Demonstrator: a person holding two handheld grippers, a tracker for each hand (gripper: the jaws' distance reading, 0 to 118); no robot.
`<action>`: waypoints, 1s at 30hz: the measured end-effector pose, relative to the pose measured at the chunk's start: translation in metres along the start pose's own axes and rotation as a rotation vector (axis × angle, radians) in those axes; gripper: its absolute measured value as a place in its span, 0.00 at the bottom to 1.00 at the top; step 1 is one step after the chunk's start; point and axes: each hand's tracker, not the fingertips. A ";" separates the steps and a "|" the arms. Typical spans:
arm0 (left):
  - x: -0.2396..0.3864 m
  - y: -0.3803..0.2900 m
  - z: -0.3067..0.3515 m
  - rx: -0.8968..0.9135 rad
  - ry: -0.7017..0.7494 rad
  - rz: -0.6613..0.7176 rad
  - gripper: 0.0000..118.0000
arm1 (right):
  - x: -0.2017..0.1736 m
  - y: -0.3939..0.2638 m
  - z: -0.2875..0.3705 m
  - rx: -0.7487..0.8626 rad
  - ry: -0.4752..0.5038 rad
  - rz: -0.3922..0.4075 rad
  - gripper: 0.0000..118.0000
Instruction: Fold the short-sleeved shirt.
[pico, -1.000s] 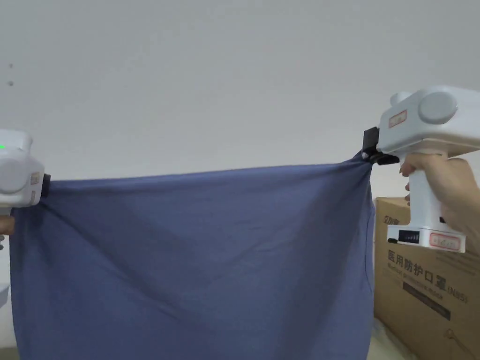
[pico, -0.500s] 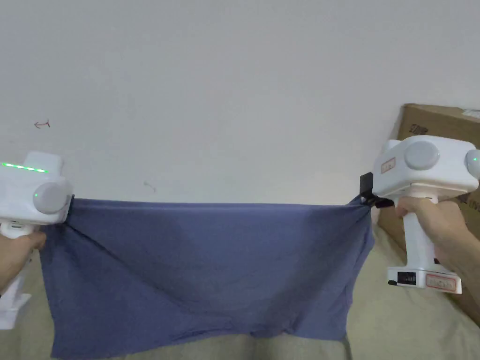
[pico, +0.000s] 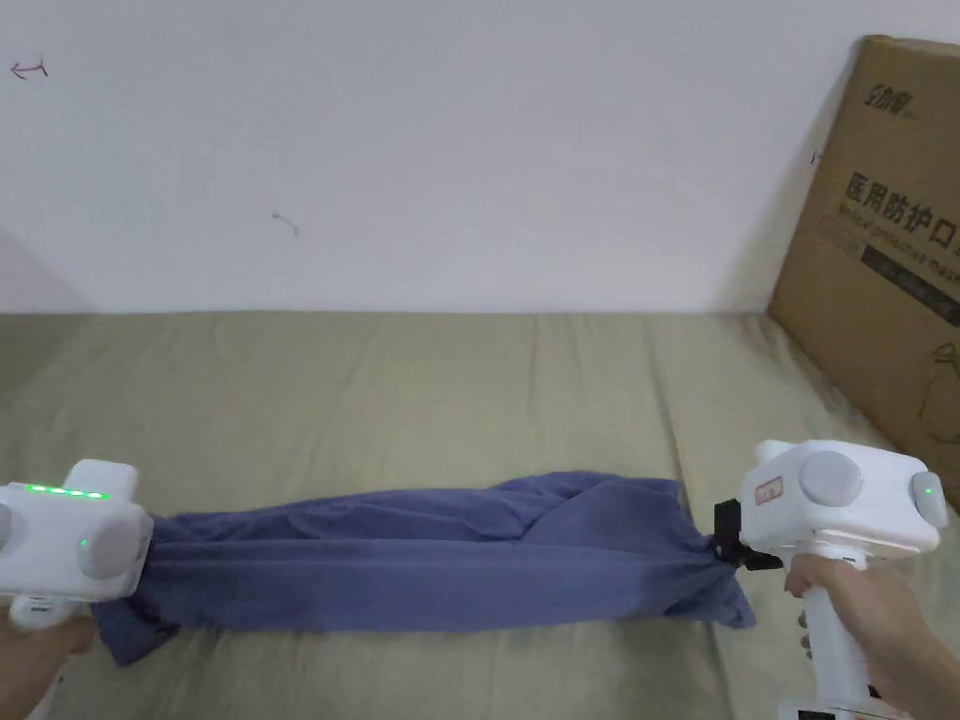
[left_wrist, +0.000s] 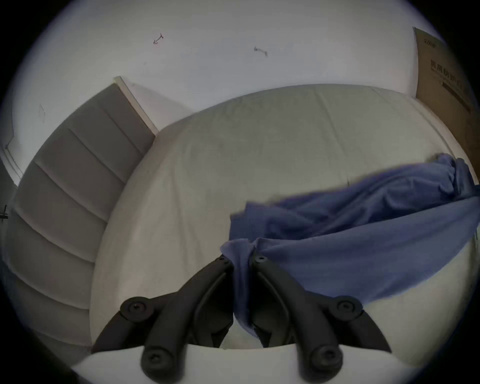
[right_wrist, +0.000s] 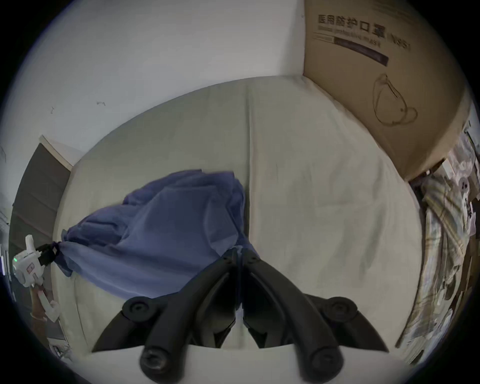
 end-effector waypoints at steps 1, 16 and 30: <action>-0.002 -0.008 0.008 0.021 -0.014 0.010 0.07 | 0.001 -0.009 0.005 0.011 -0.007 0.004 0.03; -0.053 -0.216 0.172 0.016 -0.108 -0.047 0.07 | 0.028 -0.263 0.141 -0.004 -0.023 0.116 0.03; -0.063 -0.350 0.253 -0.012 -0.109 -0.124 0.07 | 0.065 -0.411 0.203 -0.057 0.018 0.001 0.03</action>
